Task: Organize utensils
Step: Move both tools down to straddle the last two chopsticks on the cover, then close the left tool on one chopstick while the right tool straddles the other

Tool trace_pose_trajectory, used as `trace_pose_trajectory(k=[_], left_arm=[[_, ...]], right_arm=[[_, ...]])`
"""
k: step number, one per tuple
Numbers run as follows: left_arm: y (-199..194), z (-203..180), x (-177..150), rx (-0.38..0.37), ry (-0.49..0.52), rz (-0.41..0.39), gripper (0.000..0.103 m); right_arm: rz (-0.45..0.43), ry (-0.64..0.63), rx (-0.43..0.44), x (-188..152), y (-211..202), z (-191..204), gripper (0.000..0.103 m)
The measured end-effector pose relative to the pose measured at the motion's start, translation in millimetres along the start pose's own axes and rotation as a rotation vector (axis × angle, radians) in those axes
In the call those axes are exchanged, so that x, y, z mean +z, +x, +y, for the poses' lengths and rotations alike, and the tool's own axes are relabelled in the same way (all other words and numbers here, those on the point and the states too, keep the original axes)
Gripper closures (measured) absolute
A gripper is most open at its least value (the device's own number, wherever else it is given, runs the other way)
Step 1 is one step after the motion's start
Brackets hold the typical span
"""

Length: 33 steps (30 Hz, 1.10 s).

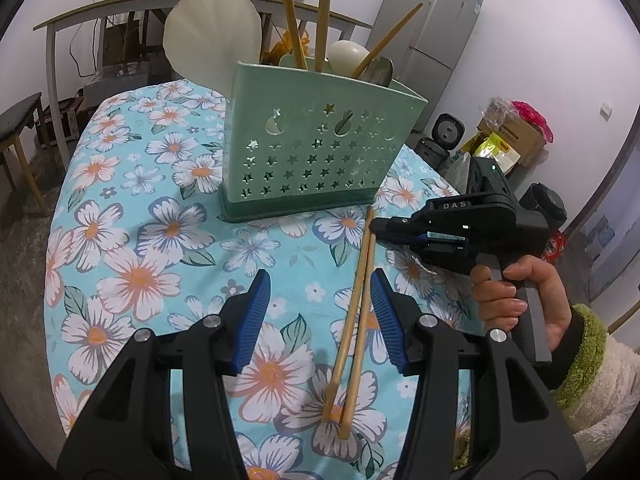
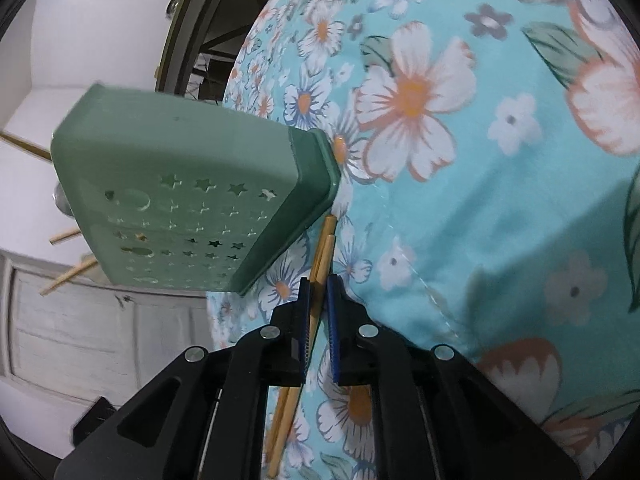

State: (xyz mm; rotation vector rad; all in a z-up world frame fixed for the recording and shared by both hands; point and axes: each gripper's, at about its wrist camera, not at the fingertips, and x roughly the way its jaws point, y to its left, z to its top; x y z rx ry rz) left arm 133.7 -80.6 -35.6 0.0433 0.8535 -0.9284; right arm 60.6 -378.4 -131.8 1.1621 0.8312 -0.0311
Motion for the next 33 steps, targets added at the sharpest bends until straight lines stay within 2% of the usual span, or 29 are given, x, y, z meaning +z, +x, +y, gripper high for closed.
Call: trace_pose_trajectory(k=[4,11,13,15,20,24,29,33], left_arm=[[10.8,-4.8,-1.7,0.012,0.04,0.052,0.054],[38.2,-14.3,-8.9,0.029,0.131,0.137,0.054],[44.0,-18.0,-9.3,0.03,0.16,0.147,0.054],[50.6,-21.7,-9.2,0.034,0.187,0.157,0.056],[72.1,-28.0,-7.5,0.055,0.245,0.197,0.071],[79.7,-33.7,-7.5,0.046,0.273,0.214,0.076],[81.6,-31.7,-5.9,-0.022,0.242,0.245,0.078],[83.0,-27.6,-4.2,-0.112,0.166,0.276,0.081]], right_arm=[[-0.017,-0.103,-0.08,-3.9,0.0,15.8,0.094],[-0.024,-0.177,-0.164,-9.5,-6.3,26.1,0.093],[-0.026,-0.186,-0.183,-11.0,-12.0,23.1,0.1],[-0.037,-0.21,-0.221,-13.8,-19.2,21.0,0.1],[-0.034,-0.172,-0.195,-20.7,-35.7,3.3,0.102],[-0.028,-0.15,-0.169,-22.6,-42.1,-2.2,0.101],[-0.015,-0.114,-0.11,-22.0,-45.4,-8.7,0.096],[-0.006,-0.092,-0.07,-21.9,-45.4,-10.3,0.087]])
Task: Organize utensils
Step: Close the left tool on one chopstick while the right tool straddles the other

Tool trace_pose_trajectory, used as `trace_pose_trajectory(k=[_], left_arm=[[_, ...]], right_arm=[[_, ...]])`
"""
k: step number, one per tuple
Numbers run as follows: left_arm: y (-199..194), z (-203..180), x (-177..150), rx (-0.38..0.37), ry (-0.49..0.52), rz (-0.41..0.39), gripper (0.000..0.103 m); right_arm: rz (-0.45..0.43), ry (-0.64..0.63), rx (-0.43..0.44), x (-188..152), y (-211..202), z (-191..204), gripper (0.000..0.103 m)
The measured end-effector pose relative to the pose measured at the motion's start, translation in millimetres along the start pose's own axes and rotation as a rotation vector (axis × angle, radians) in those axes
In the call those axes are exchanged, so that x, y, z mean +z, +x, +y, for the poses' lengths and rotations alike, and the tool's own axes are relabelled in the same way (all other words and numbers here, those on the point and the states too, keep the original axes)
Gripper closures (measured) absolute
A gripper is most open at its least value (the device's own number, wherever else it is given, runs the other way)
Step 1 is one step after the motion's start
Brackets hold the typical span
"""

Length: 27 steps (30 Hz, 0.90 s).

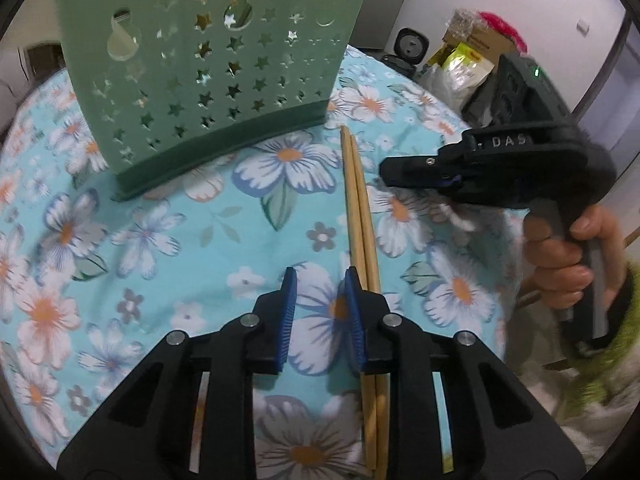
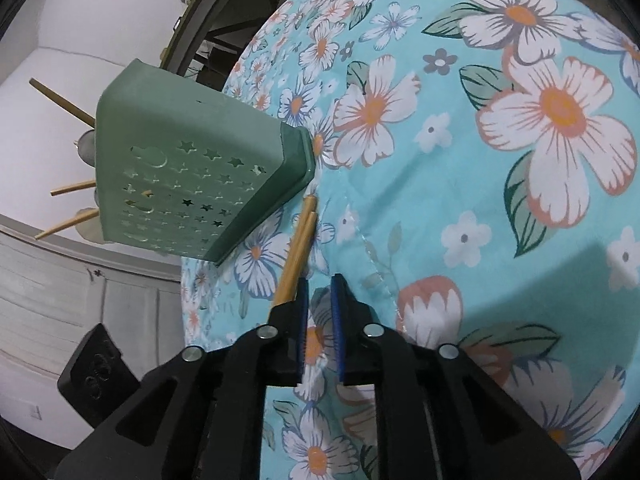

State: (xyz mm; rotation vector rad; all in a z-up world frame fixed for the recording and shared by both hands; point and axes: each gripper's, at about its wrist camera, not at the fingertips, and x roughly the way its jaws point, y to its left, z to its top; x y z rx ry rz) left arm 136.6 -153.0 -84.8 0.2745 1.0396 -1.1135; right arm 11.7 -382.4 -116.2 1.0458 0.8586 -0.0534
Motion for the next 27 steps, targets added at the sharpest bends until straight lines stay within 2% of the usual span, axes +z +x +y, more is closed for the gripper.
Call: trace_pose_trajectory(k=[2,5,11,16,22,24,27], left_arm=[[3.9,5.0,0.8,-0.055,-0.048,0.014,0.082],[5.9,9.4,0.7,-0.081,-0.086,0.019,0.084],[5.1,21.4,-2.5,-0.217,-0.214,0.023,0.086],[0.1,20.7,-4.8,-0.301,-0.253,0.001,0.086],[13.4,11.6,-2.8,-0.242,-0.216,0.031,0.086],[17.5,10.0,-0.8,-0.24,-0.212,0.03,0.086],[20.7,12.7,1.6,-0.253,-0.23,0.025,0.091]], right_arm=[[0.001,-0.003,0.012,-0.7,-0.3,1.1,0.084],[0.001,-0.004,0.015,-1.4,0.5,1.7,0.083],[0.006,0.018,0.051,-2.6,-2.8,-0.8,0.076],[0.008,0.03,0.073,-3.7,-5.2,-2.2,0.071],[0.008,0.035,0.08,-7.9,-6.6,-2.5,0.071],[0.009,0.037,0.082,-9.1,-6.6,-2.4,0.071],[0.009,0.049,0.093,-11.9,-7.7,-5.6,0.071]])
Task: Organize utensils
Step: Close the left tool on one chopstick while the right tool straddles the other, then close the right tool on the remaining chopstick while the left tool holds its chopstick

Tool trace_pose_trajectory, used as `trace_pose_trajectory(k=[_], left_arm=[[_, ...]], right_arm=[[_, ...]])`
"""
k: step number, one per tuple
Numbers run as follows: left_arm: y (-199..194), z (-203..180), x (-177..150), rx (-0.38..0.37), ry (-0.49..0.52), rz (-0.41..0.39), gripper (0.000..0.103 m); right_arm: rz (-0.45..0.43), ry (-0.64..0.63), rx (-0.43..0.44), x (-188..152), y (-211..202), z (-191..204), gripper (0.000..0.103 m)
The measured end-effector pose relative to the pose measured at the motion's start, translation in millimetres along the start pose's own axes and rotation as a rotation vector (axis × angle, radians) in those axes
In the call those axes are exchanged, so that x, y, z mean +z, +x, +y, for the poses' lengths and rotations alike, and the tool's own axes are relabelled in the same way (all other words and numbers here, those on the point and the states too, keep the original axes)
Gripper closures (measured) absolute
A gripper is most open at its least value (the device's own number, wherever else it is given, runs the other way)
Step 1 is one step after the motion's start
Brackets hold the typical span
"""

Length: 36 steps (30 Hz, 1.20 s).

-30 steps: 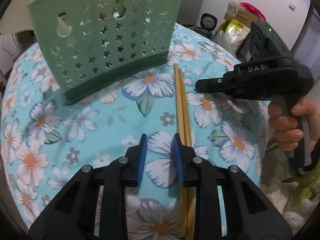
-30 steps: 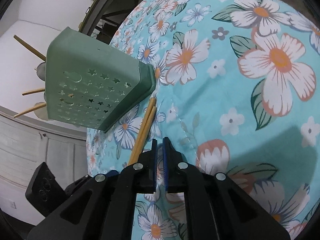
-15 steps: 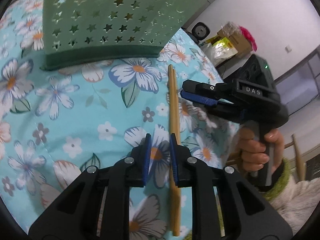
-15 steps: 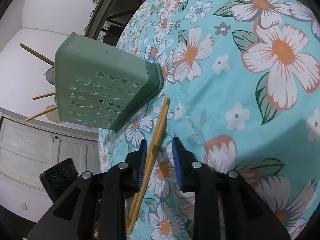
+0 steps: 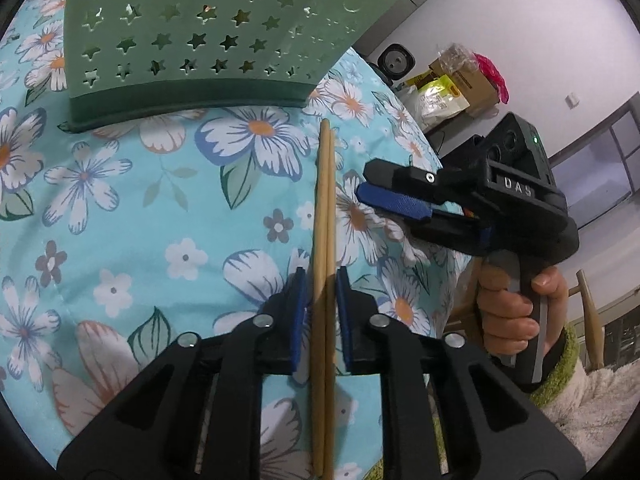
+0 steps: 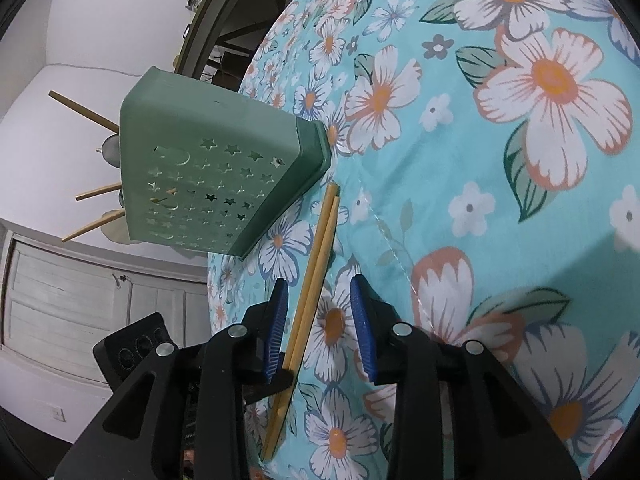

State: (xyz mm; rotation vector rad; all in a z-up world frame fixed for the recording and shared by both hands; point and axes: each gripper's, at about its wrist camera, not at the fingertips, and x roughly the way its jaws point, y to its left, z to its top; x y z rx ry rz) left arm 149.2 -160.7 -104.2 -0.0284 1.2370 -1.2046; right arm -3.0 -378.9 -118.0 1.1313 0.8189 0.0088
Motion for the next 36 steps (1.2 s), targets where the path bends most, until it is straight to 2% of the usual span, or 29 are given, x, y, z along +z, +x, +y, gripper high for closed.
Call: trace_pose_trajectory(k=[4,18,26,30,31,36], left_arm=[[-1.2,4.3,0.0,-0.032,-0.025,-0.008,0.097],[-23.4,7.6,-9.7,-0.078,-0.074,-0.068,0.097],[-42.4,3.5,-27.3,-0.014,-0.045,-0.101,0.097],[-51.8,8.0,-35.9,0.026,-0.052,-0.114,0.097],[-53.3,9.1,-37.1,0.034,-0.056,-0.116,0.097],[-57.7,15.1,-41.1,0.065,-0.076,-0.112,0.097]], right_arm=[[-0.001,0.005,0.006,-4.0,-3.2,-3.2,0.071],[0.007,-0.021,-0.026,-3.8,-0.4,5.9,0.071],[0.003,-0.139,-0.174,1.5,26.9,38.1,0.071],[-0.028,-0.271,-0.313,-2.2,40.8,57.6,0.086],[-0.035,-0.297,-0.332,-4.0,42.0,60.0,0.087],[-0.032,-0.308,-0.315,-3.8,35.2,55.5,0.089]])
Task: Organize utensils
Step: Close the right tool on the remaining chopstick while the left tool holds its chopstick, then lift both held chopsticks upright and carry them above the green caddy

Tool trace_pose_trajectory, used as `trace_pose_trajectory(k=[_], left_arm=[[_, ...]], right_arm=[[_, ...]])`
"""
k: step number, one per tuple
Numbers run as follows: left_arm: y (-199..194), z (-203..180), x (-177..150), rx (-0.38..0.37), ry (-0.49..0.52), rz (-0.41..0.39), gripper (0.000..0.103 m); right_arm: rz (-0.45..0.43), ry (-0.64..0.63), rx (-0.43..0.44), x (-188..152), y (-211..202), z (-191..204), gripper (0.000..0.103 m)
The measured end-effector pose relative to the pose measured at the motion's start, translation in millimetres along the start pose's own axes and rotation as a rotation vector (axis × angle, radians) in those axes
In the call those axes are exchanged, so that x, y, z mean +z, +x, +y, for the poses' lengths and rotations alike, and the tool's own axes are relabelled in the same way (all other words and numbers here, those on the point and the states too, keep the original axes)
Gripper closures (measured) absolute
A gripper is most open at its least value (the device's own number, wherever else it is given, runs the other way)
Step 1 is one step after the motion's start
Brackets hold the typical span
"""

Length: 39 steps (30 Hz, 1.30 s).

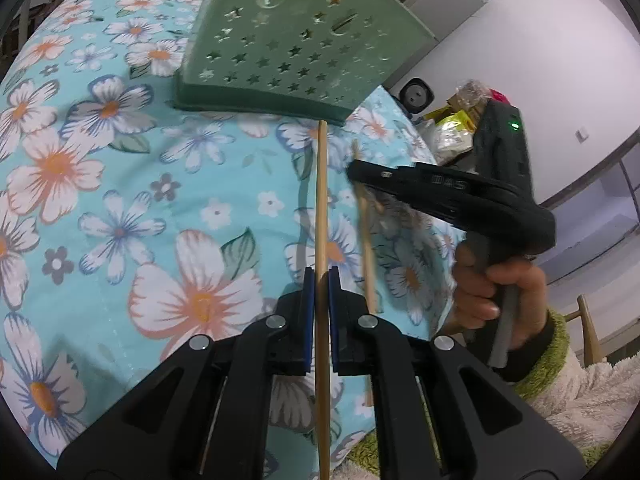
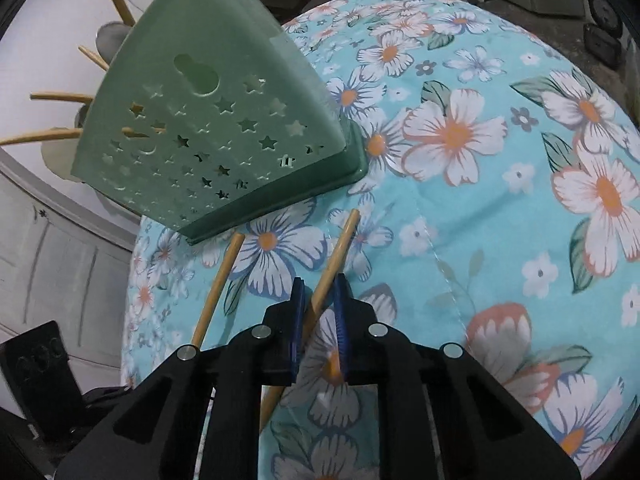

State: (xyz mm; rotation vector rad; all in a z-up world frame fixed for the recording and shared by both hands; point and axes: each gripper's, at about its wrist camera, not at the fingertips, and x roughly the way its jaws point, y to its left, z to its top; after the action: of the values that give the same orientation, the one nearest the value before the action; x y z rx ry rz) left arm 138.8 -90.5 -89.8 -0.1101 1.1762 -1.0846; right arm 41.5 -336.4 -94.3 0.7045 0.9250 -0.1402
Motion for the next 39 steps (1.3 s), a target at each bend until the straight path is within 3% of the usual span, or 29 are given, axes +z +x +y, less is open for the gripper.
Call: trace_pose_trajectory(k=[6,11,18,29,33,39], left_arm=[[-7.2,3.7,-9.3,0.042,0.008,0.036,0.097],[-7.0,5.0,-8.0,0.101,0.021,0.056,0.096],[2.0,-9.7,16.7,0.156,0.113,0.046,0.089],[56.3,-36.9,51.3,0.327,0.311,0.077,0.087],[68.4,-44.7,56.8,0.377,0.389,0.071,0.087],[75.2,-47.4,62.6,0.395,0.425,0.049,0.092]], right_arm=[[0.039,-0.012,0.013,-12.0,-23.8,-19.7,0.097],[0.074,-0.021,0.021,-21.1,-35.5,-29.2,0.096],[0.05,-0.054,0.005,-14.6,-35.7,-25.3,0.079],[0.021,-0.156,-0.089,-10.1,-14.8,-0.8,0.078],[0.007,-0.17,-0.111,-8.0,-9.7,2.0,0.085],[-0.003,-0.141,-0.101,-4.5,-7.5,-4.1,0.097]])
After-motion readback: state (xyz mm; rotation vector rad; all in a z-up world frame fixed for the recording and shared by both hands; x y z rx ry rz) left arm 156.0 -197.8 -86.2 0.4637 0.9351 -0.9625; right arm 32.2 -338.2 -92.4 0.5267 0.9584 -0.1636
